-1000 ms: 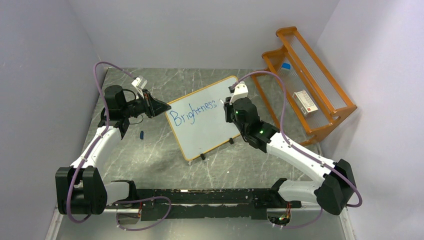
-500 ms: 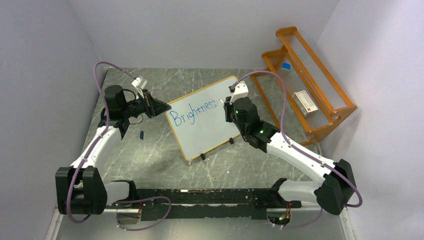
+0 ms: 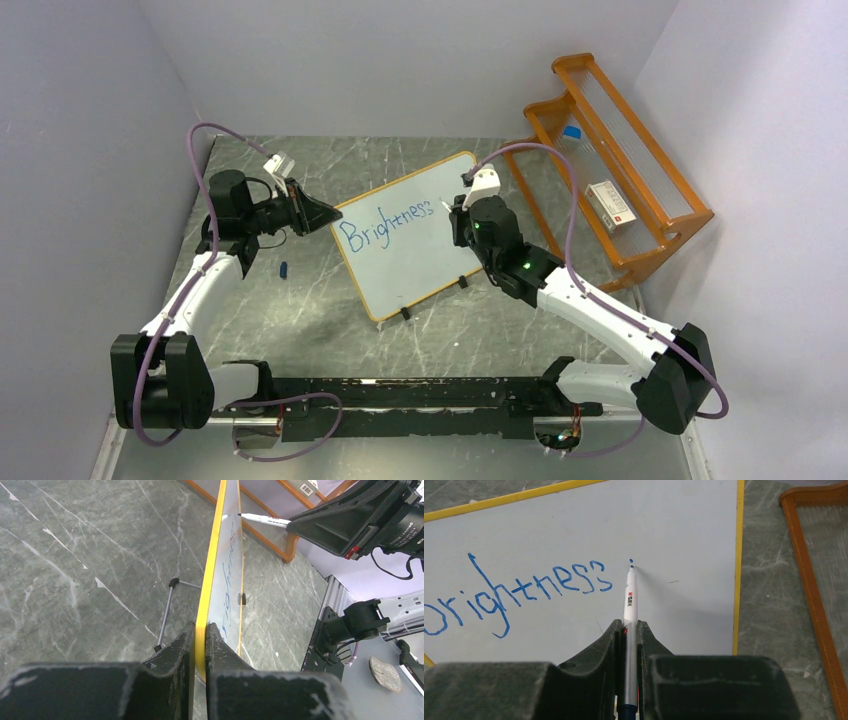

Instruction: Write a sentence on the whiteboard

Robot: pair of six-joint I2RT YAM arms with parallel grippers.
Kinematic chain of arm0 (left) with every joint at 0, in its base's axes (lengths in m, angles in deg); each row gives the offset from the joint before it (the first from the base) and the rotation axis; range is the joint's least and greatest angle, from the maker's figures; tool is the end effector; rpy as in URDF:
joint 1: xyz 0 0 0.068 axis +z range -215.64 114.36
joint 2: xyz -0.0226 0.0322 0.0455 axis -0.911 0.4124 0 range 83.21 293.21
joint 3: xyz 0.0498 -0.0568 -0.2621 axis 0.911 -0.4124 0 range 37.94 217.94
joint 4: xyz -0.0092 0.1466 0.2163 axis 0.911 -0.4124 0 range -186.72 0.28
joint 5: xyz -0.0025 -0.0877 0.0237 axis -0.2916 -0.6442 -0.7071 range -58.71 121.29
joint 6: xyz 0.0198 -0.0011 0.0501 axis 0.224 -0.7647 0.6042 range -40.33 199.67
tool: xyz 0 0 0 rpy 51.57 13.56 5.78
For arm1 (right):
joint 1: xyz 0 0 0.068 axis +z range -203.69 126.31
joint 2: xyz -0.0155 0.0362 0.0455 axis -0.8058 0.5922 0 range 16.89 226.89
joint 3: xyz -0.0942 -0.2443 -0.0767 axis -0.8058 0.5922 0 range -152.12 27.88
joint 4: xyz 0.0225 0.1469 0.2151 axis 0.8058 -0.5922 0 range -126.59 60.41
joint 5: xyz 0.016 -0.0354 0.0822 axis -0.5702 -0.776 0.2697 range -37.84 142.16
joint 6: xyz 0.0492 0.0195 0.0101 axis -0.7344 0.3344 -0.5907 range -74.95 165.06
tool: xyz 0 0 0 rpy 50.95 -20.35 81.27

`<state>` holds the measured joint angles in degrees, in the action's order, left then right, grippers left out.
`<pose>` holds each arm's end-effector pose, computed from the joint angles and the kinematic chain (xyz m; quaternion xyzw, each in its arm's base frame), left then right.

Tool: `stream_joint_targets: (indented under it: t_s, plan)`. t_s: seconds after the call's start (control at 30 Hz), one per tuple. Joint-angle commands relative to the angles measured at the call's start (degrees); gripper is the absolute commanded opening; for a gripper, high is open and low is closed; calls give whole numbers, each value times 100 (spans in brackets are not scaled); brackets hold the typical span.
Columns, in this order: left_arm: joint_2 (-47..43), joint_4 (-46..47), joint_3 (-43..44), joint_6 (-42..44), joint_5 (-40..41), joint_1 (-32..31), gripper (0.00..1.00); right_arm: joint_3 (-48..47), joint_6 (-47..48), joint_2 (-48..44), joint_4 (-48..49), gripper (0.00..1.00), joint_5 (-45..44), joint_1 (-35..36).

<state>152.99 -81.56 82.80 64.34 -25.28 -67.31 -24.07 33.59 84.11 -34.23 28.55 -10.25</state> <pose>0.2648 -0.0374 0.2854 0.1966 0.7353 -0.4538 0.4634 0.2058 0.1755 0.3140 -0.1078 0.8028 0.1104 0.5760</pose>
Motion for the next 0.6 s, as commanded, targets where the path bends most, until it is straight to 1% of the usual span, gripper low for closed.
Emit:
stream_joint_targets:
  t_s: [0.0, 0.57]
  plan:
    - [238, -702, -163, 396, 374, -123, 5, 48, -60, -9, 41, 0, -1, -46]
    - [243, -711, -153, 403, 368, -123, 5, 88, -40, 200, 137, 0, -83, -51]
